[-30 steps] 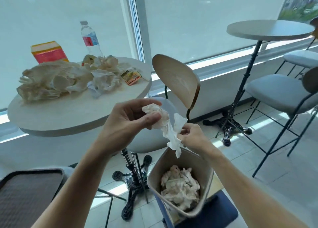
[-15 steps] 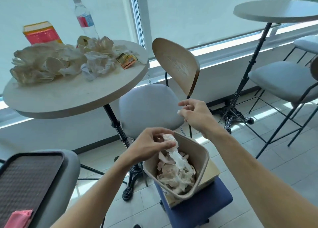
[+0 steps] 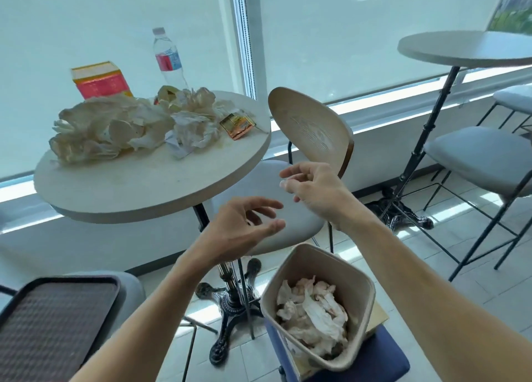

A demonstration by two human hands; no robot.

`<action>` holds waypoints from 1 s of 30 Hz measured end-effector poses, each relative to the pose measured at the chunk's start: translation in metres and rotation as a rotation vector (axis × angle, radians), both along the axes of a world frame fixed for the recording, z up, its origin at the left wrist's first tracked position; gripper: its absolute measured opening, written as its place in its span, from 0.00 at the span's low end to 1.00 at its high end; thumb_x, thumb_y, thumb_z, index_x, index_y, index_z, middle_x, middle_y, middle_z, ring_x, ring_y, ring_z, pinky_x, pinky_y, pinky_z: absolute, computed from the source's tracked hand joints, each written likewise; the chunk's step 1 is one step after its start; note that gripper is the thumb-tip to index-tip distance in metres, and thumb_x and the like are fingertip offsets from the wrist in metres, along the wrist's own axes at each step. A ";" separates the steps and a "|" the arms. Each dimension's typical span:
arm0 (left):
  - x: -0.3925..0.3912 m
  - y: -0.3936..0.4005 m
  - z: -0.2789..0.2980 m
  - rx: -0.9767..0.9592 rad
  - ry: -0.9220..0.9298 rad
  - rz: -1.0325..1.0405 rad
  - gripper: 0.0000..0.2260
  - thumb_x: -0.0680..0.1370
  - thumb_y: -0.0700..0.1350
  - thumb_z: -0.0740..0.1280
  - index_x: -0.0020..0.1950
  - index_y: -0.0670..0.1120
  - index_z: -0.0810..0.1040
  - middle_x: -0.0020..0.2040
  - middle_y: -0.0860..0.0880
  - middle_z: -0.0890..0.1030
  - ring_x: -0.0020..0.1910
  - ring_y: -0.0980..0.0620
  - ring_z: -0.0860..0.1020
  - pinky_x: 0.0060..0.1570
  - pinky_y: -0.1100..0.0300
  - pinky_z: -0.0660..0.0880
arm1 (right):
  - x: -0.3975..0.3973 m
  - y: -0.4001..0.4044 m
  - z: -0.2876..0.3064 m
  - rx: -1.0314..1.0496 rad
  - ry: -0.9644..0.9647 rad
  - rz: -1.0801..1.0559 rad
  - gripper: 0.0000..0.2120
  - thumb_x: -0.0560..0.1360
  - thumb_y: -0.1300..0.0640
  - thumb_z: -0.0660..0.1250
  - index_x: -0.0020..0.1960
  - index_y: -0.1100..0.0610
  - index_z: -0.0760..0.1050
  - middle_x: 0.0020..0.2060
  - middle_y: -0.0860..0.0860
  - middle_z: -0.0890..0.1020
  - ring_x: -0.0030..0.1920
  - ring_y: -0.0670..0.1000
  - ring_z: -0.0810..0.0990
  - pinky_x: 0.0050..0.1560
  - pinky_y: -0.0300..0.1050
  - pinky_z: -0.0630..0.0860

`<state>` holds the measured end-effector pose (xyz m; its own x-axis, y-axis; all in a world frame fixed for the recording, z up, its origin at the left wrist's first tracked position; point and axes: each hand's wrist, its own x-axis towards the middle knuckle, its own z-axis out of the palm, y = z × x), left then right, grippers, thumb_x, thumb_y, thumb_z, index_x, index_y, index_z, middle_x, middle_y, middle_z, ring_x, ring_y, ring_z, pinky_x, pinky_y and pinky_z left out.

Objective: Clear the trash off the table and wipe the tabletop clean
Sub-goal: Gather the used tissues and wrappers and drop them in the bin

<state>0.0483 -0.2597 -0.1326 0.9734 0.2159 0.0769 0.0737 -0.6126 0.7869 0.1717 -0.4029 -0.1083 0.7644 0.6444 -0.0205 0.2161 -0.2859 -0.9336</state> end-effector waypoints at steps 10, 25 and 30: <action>-0.011 0.089 0.087 0.105 -0.209 0.098 0.16 0.69 0.60 0.71 0.54 0.58 0.82 0.44 0.59 0.84 0.40 0.57 0.81 0.42 0.61 0.79 | 0.015 0.099 0.065 0.063 -0.241 -0.033 0.05 0.77 0.57 0.68 0.51 0.54 0.81 0.38 0.48 0.81 0.38 0.46 0.78 0.43 0.41 0.76; -0.029 0.207 0.089 0.095 -0.189 0.242 0.08 0.73 0.50 0.73 0.51 0.58 0.81 0.45 0.56 0.83 0.41 0.59 0.81 0.42 0.64 0.78 | 0.010 0.218 0.050 -0.425 -0.706 0.091 0.23 0.80 0.53 0.61 0.74 0.47 0.67 0.63 0.59 0.69 0.66 0.60 0.68 0.68 0.51 0.65; -0.030 0.220 0.088 0.064 -0.204 0.235 0.07 0.74 0.49 0.73 0.51 0.57 0.81 0.44 0.56 0.82 0.40 0.59 0.81 0.40 0.68 0.78 | 0.014 0.230 0.051 -0.285 -0.748 -0.017 0.09 0.78 0.57 0.65 0.55 0.55 0.81 0.55 0.56 0.76 0.56 0.56 0.75 0.54 0.45 0.71</action>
<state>0.0188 -0.0395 -0.0444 0.8603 0.4218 0.2863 0.0639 -0.6465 0.7603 0.1861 -0.1729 -0.0574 0.6501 0.6796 0.3399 0.7496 -0.5004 -0.4333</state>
